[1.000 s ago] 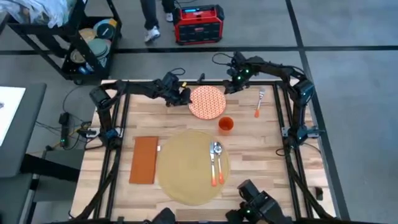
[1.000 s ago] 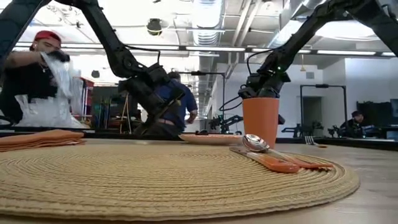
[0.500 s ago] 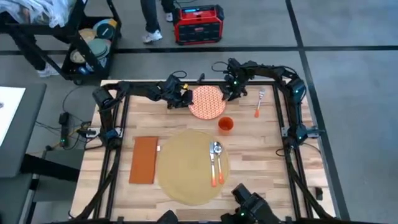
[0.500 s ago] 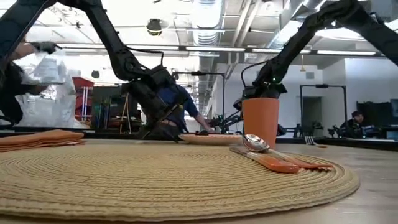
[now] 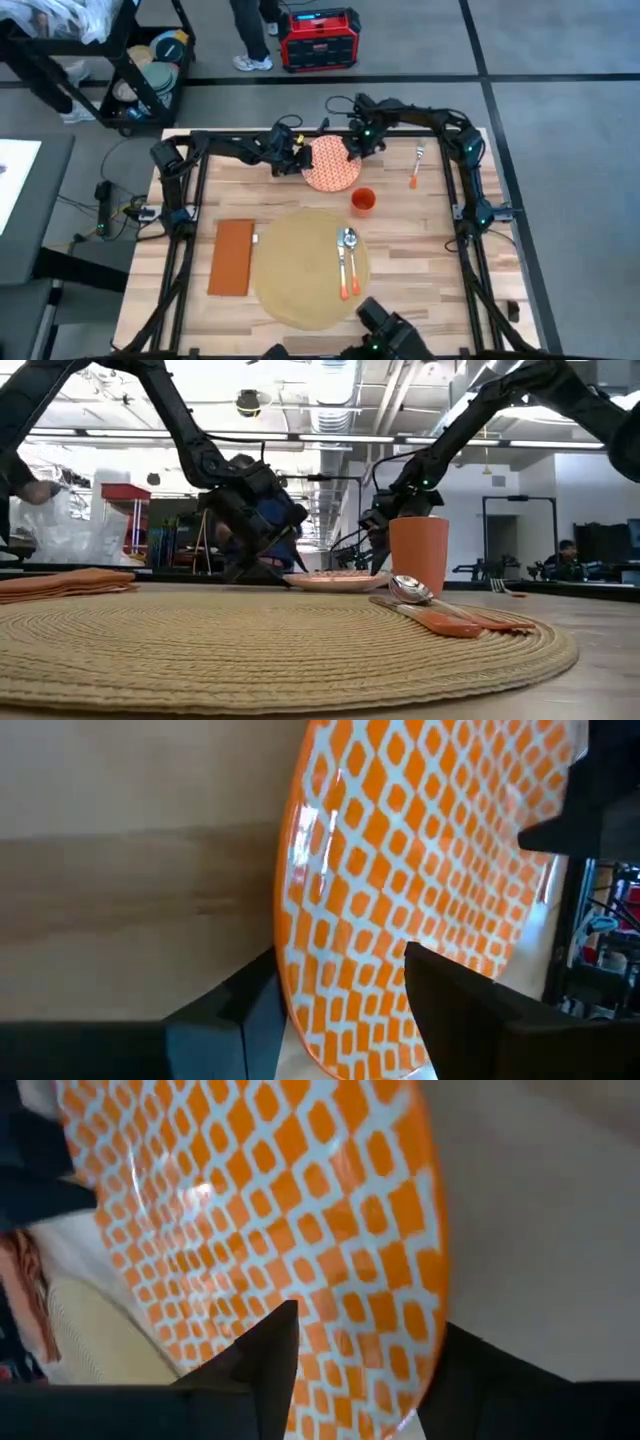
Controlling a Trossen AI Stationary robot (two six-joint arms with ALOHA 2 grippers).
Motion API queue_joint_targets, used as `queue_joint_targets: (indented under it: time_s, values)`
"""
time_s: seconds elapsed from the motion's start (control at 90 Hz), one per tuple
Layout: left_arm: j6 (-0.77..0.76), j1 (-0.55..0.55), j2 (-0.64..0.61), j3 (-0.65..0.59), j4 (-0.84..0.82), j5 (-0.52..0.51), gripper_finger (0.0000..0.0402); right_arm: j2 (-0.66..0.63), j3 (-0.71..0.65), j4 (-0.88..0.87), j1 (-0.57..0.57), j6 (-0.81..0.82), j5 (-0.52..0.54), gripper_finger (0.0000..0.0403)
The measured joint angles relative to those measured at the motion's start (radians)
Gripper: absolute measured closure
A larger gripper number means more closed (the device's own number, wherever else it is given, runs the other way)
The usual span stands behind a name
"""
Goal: Set table place
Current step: Put the orange patterned plate on the brown placemat on the left side of the orange knife
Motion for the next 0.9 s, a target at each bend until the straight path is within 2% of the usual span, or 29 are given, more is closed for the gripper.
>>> queue_joint_targets:
  time_s: [0.456, 0.589, 0.811, 0.9]
  values:
    - [-0.025, -0.005, 0.000, 0.000, 0.069, -0.050, 0.0233, 0.000, 0.000, 0.010, 0.021, -0.011, -0.023, 0.0271]
    - [-0.021, -0.014, 0.000, 0.000, 0.068, -0.056, 0.0271, -0.001, 0.000, 0.011, 0.020, -0.011, -0.019, 0.0275]
    - [0.028, -0.031, 0.000, 0.000, 0.068, -0.119, 0.0372, -0.002, 0.000, 0.007, 0.016, -0.025, -0.020, 0.0285]
    - [0.050, -0.037, 0.000, 0.000, 0.077, -0.166, 0.0378, -0.003, 0.000, 0.013, 0.013, -0.038, -0.015, 0.0286]
